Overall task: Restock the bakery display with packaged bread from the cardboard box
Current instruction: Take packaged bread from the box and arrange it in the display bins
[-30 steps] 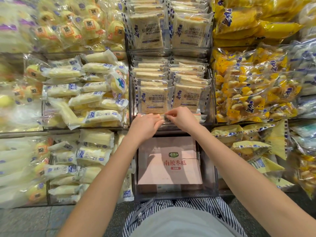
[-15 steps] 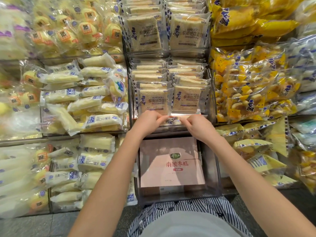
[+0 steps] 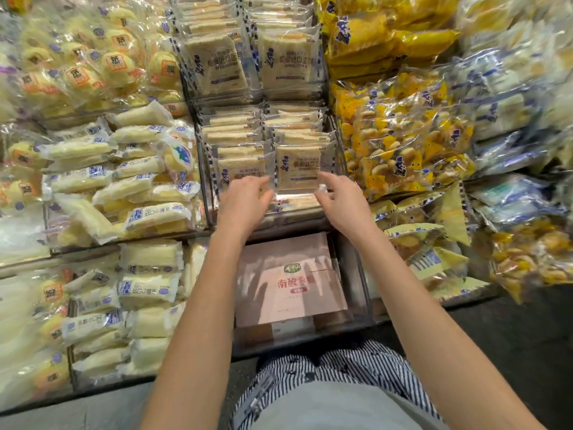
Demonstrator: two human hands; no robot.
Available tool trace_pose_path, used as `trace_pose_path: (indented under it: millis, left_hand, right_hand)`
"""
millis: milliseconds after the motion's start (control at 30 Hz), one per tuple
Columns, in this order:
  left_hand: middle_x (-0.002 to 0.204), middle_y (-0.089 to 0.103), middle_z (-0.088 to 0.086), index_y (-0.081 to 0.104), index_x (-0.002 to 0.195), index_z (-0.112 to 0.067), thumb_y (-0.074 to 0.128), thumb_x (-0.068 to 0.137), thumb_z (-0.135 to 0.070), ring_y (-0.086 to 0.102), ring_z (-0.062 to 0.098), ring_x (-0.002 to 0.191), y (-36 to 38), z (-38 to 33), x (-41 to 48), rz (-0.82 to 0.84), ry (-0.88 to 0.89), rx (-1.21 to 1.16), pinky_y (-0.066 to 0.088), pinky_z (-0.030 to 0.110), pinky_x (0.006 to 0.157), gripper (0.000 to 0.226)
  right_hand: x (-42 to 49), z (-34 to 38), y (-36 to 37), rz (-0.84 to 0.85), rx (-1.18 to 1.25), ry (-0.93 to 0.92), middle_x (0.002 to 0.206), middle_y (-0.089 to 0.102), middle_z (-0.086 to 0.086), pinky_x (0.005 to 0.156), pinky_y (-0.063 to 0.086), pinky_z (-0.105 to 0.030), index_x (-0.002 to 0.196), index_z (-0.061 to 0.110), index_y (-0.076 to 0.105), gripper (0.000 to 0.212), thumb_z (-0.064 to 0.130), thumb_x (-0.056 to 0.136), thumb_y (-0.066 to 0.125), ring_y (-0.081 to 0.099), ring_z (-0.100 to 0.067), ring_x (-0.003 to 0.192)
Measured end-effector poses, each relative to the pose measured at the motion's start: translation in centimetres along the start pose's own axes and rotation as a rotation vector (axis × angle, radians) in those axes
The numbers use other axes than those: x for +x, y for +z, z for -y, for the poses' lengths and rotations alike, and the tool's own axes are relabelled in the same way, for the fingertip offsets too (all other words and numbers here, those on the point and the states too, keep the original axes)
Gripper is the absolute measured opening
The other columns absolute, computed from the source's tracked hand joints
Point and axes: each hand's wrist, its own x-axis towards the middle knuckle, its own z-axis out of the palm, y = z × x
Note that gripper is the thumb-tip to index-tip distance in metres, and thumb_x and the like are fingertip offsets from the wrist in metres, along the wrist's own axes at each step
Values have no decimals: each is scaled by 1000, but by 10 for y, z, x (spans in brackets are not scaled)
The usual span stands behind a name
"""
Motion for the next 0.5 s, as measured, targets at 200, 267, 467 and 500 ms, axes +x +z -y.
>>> trace_pose_path:
  millis: [200, 267, 467, 500]
  left_hand:
    - [147, 49, 4, 47, 144, -20, 52, 99, -34, 41, 26, 137, 24, -63, -3, -19, 109, 71, 32, 47, 115, 48]
    - [148, 48, 7, 47, 145, -19, 52, 99, -34, 40, 28, 137, 37, -96, -13, -48, 174, 67, 30, 44, 115, 49]
    - [152, 42, 10, 45, 146, -19, 56, 97, -33, 35, 30, 139, 105, -232, -65, -104, 342, 33, 28, 44, 115, 52]
    - [153, 40, 11, 44, 147, -18, 56, 97, -34, 34, 31, 140, 122, -257, -75, -91, 361, 36, 28, 44, 115, 54]
  right_hand:
    - [-49, -49, -51, -196, 53, 172, 136, 55, -6, 108, 39, -43, 143, 19, 48, 47, 35, 99, 53, 48, -26, 125]
    - [-73, -74, -69, -205, 53, 236, 139, 51, -5, 110, 36, -44, 144, 20, 46, 47, 35, 100, 50, 44, -26, 129]
    - [-155, -181, -127, -317, 96, 366, 148, 42, -9, 114, 31, -45, 145, 18, 43, 47, 30, 100, 48, 34, -29, 137]
    - [-171, -202, -136, -339, 109, 391, 150, 40, -8, 115, 29, -45, 146, 17, 42, 48, 30, 100, 48, 32, -28, 139]
